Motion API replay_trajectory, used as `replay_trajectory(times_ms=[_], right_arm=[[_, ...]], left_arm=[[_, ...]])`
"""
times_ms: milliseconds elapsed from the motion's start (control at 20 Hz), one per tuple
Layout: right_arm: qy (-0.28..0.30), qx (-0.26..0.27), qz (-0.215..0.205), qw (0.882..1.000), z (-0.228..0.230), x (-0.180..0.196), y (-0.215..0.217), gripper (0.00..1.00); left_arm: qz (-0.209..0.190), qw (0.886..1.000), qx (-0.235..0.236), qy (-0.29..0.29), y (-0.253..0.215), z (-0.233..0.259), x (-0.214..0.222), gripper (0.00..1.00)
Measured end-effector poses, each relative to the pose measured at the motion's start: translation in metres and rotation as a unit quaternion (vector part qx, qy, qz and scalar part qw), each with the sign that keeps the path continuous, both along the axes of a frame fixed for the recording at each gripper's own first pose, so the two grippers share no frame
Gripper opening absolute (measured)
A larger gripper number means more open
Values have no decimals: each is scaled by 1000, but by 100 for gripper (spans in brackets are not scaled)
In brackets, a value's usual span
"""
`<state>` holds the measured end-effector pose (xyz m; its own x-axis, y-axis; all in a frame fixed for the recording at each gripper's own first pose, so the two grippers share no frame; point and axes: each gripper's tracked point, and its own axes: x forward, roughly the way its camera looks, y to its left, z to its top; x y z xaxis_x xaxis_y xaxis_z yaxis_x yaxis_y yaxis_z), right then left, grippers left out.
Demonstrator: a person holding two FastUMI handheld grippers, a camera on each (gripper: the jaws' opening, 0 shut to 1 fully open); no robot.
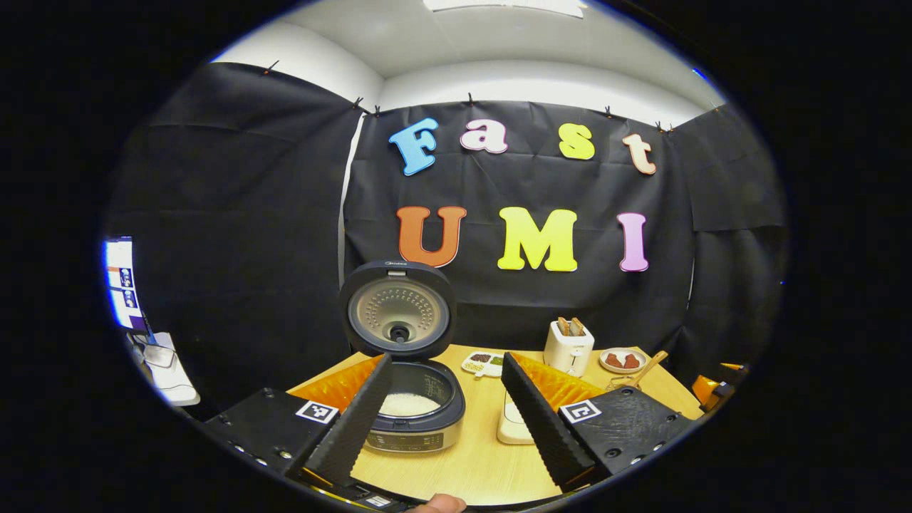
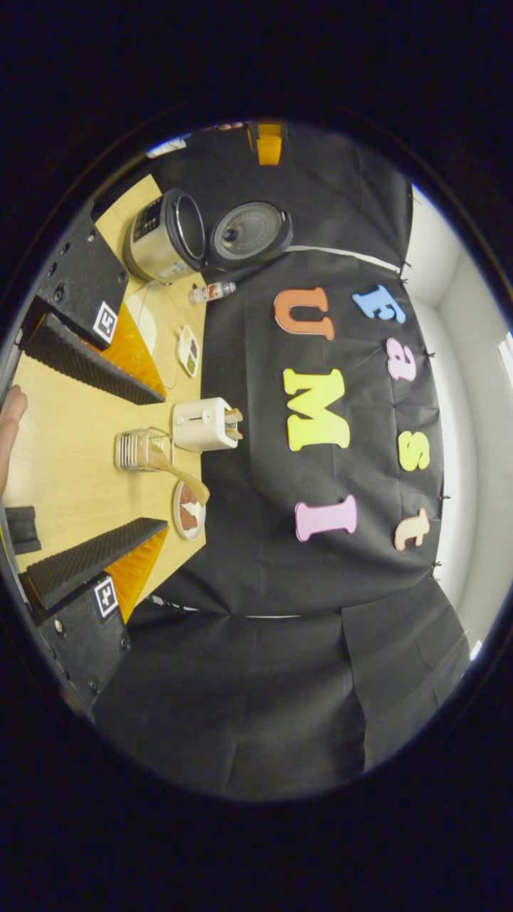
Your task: Close the left gripper, press the button to open the rice cooker; take a wooden spoon from the chopstick holder with the right hand, scoop a spoonful of rice and pour it into the rice cooker, then put the wooden spoon back into the chopstick holder.
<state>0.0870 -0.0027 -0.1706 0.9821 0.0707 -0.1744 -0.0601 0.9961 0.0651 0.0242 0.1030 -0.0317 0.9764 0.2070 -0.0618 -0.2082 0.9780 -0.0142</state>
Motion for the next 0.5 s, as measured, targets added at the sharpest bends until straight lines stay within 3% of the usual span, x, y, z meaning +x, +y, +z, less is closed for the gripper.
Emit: replay_trajectory(times_ms=[50,200,250,300,500], right_arm=[[1,4,3,1000,-6,7,2,100],[9,23,-7,1000,-21,35,-3,100],[10,30,-11,999,-25,46,-5,100],[12,35,-14,999,-31,58,-7,99],[29,40,-21,999,-61,111,-18,100]], left_arm=[[-6,1000,1,-2,-5,0,-5,97],[-24,1000,6,-16,-21,-4,-16,96],[-30,999,5,-16,-27,-9,-21,87],[-37,999,3,-15,-34,-15,-25,96],[-53,998,0,-17,-50,-34,-34,96]])
